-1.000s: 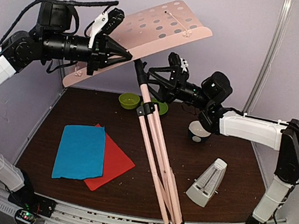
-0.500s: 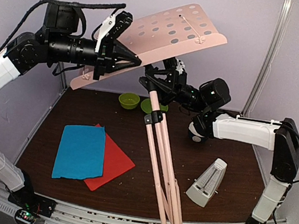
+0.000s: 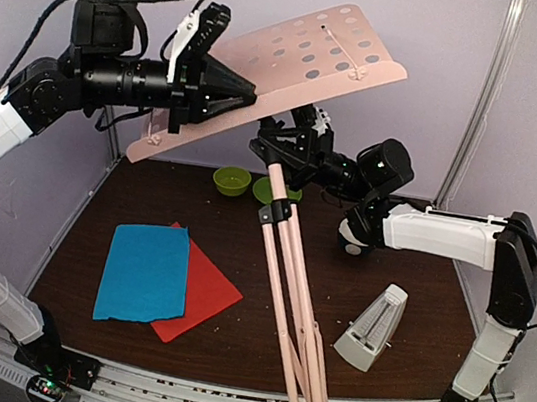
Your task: Set up the instrument practice props
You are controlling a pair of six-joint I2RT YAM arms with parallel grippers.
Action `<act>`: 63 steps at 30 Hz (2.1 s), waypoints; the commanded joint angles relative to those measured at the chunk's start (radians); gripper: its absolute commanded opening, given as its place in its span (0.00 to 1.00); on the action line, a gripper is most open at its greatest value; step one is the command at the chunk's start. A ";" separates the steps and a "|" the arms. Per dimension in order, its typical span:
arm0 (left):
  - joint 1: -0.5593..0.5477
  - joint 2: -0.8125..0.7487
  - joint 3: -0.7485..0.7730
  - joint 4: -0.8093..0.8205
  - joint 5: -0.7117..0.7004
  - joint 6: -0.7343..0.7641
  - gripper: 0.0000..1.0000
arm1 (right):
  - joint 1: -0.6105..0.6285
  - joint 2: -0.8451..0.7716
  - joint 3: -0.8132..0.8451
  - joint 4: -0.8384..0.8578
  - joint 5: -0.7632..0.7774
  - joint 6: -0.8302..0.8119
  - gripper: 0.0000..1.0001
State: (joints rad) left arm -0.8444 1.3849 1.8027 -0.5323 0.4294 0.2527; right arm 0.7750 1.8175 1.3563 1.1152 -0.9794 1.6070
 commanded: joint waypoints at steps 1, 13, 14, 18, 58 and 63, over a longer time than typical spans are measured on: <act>0.003 -0.093 0.018 0.316 -0.038 -0.018 0.33 | 0.011 -0.089 0.052 0.014 0.027 -0.035 0.00; 0.004 -0.252 -0.140 0.298 -0.349 -0.109 0.66 | -0.058 -0.177 0.146 -0.143 0.152 -0.217 0.00; 0.003 -0.278 -0.177 0.304 -0.379 -0.127 0.66 | -0.066 -0.184 0.163 -0.170 0.161 -0.243 0.00; 0.004 -0.367 -0.303 0.294 -0.473 -0.220 0.66 | -0.100 -0.205 0.236 -0.277 0.195 -0.355 0.00; -0.193 0.076 -0.410 0.438 -0.288 -0.530 0.63 | -0.147 -0.353 0.277 -0.444 0.373 -0.756 0.00; -0.193 0.100 -0.414 0.445 -0.305 -0.565 0.58 | -0.138 -0.358 0.283 -0.448 0.380 -0.769 0.00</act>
State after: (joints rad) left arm -1.0344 1.4586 1.3663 -0.1276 0.1417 -0.2714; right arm 0.6197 1.5745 1.5845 0.4469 -0.6754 0.8162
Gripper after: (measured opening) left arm 0.600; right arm 0.254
